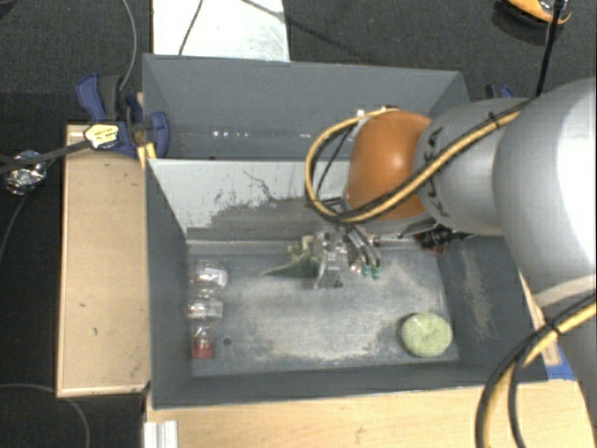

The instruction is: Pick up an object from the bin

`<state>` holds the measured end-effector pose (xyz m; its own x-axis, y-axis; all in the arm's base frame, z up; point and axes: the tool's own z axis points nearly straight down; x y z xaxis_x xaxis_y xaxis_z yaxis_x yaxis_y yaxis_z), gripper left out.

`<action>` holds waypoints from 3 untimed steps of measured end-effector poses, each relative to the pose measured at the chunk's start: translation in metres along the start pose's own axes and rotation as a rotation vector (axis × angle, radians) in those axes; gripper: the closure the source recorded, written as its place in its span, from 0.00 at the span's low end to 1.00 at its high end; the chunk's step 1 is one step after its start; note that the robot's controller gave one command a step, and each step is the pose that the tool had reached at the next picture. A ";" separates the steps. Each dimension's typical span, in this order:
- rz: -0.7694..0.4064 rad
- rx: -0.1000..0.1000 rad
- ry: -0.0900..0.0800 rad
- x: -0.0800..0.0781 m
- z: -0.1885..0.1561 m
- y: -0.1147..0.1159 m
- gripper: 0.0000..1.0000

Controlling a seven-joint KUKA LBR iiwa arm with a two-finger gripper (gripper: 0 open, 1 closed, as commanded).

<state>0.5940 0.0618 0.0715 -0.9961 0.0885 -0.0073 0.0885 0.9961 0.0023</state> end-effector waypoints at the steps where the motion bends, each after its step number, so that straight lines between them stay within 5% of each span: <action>1: 0.000 0.000 0.000 0.000 0.000 0.000 1.00; 3: -0.034 -0.001 -0.002 0.001 0.000 -0.002 1.00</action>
Offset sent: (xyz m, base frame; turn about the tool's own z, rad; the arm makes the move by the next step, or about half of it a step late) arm -0.0048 0.0048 -0.0015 -0.0200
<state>0.5929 0.0596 0.0713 -0.9985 0.0545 -0.0092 0.0545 0.9985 0.0026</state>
